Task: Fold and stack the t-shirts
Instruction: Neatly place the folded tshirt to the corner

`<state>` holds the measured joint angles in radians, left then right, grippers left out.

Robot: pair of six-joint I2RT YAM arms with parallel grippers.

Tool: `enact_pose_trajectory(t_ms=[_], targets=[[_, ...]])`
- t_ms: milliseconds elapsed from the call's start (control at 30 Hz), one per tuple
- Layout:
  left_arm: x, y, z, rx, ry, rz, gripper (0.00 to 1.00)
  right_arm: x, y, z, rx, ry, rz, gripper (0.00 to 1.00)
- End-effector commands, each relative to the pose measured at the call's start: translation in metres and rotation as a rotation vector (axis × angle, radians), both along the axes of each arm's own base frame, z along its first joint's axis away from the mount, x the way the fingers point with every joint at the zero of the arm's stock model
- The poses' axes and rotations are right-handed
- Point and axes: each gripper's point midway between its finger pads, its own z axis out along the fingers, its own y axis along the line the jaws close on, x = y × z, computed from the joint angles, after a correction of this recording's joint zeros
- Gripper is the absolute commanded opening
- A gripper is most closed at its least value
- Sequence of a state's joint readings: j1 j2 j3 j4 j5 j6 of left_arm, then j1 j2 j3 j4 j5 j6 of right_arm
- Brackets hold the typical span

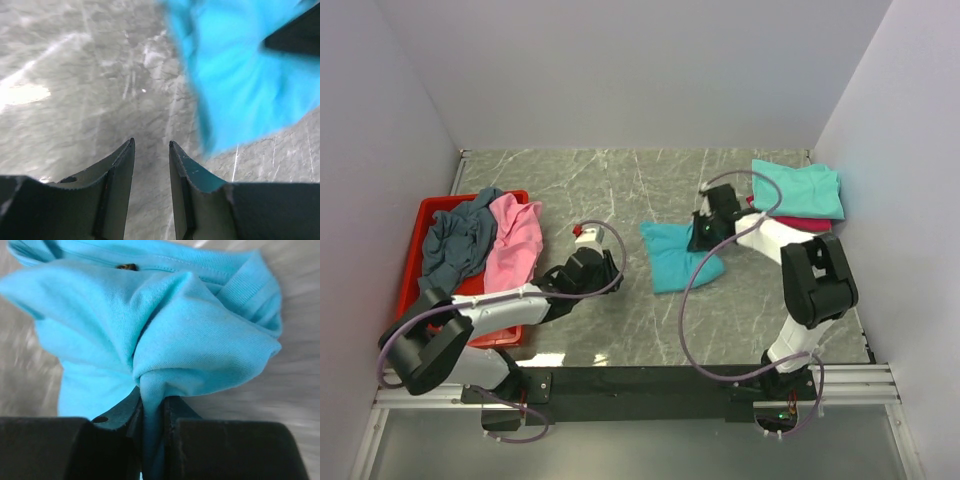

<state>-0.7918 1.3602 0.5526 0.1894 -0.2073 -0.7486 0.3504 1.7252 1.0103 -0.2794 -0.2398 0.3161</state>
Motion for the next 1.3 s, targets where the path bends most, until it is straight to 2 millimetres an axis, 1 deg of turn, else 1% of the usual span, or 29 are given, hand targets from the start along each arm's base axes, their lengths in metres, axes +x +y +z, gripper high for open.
enact_pose_trajectory(t_ms=[0,33,67,100,133,167,200,233,267,300,333,367,400,433,467,500,533,567,600,633,667,700,900,967,1000,1067,1133,1200,1267], targets=[[-0.005,0.019,-0.006,0.038,0.004,0.021,0.4,0.036,-0.049,0.041,-0.161,-0.113,-0.021,0.0],[-0.005,0.021,-0.008,0.039,0.008,0.024,0.4,0.047,-0.054,0.054,-0.165,-0.135,-0.031,0.0],[-0.007,0.024,-0.012,0.044,0.017,0.027,0.4,0.056,-0.069,0.055,-0.174,-0.127,-0.064,0.0],[-0.009,0.026,-0.015,0.047,0.022,0.029,0.4,0.063,-0.076,0.06,-0.18,-0.133,-0.07,0.0],[-0.009,0.027,-0.016,0.048,0.026,0.032,0.4,0.075,-0.081,0.073,-0.175,-0.154,-0.078,0.0],[-0.011,0.03,-0.021,0.053,0.035,0.035,0.4,0.081,-0.088,0.074,-0.178,-0.153,-0.09,0.0],[-0.012,0.03,-0.023,0.052,0.04,0.032,0.4,0.088,-0.1,0.079,-0.187,-0.161,-0.103,0.0],[-0.012,0.032,-0.026,0.052,0.045,0.037,0.4,0.098,-0.105,0.092,-0.188,-0.186,-0.108,0.0],[-0.013,0.033,-0.029,0.058,0.051,0.034,0.4,0.104,-0.112,0.092,-0.2,-0.185,-0.113,0.0],[-0.012,0.034,-0.031,0.058,0.055,0.035,0.4,0.119,-0.123,0.109,-0.212,-0.223,-0.127,0.0],[-0.012,0.034,-0.033,0.06,0.06,0.035,0.4,0.121,-0.129,0.112,-0.217,-0.214,-0.129,0.0],[-0.012,0.035,-0.037,0.069,0.07,0.034,0.4,0.126,-0.134,0.109,-0.223,-0.202,-0.135,0.0],[-0.012,0.034,-0.039,0.069,0.076,0.029,0.4,0.139,-0.146,0.124,-0.224,-0.235,-0.157,0.0],[-0.01,0.034,-0.04,0.071,0.077,0.031,0.4,0.142,-0.151,0.126,-0.224,-0.231,-0.163,0.0],[-0.01,0.034,-0.044,0.08,0.087,0.028,0.4,0.146,-0.154,0.123,-0.217,-0.22,-0.164,0.0],[-0.01,0.034,-0.046,0.082,0.093,0.026,0.4,0.15,-0.154,0.126,-0.216,-0.222,-0.158,0.0],[-0.009,0.033,-0.047,0.081,0.096,0.024,0.4,0.157,-0.176,0.137,-0.219,-0.233,-0.2,0.0],[-0.009,0.033,-0.05,0.087,0.103,0.024,0.4,0.161,-0.18,0.136,-0.213,-0.23,-0.205,0.0],[-0.009,0.032,-0.052,0.09,0.107,0.022,0.4,0.166,-0.185,0.145,-0.212,-0.249,-0.214,0.0],[-0.008,0.031,-0.052,0.087,0.107,0.02,0.4,0.169,-0.196,0.149,-0.209,-0.256,-0.235,0.0],[-0.008,0.031,-0.057,0.095,0.12,0.019,0.4,0.171,-0.2,0.15,-0.201,-0.258,-0.24,0.0],[-0.008,0.031,-0.058,0.097,0.125,0.017,0.39,0.176,-0.204,0.161,-0.182,-0.282,-0.243,0.0],[-0.009,0.026,-0.067,0.097,0.155,0.007,0.39,0.183,-0.233,0.187,-0.152,-0.329,-0.303,0.0],[-0.009,0.025,-0.068,0.093,0.161,0.008,0.39,0.183,-0.241,0.19,-0.149,-0.334,-0.319,0.0],[-0.009,0.025,-0.068,0.091,0.164,0.006,0.39,0.184,-0.249,0.194,-0.145,-0.341,-0.34,0.0],[-0.01,0.025,-0.068,0.089,0.167,0.007,0.39,0.184,-0.254,0.196,-0.13,-0.346,-0.354,0.0],[-0.011,0.026,-0.069,0.088,0.172,0.01,0.39,0.184,-0.265,0.198,-0.126,-0.354,-0.37,0.0],[-0.012,0.026,-0.067,0.086,0.169,0.012,0.39,0.183,-0.27,0.195,-0.125,-0.347,-0.379,0.0],[-0.012,0.027,-0.066,0.087,0.168,0.013,0.39,0.183,-0.277,0.186,-0.132,-0.332,-0.387,0.0]])
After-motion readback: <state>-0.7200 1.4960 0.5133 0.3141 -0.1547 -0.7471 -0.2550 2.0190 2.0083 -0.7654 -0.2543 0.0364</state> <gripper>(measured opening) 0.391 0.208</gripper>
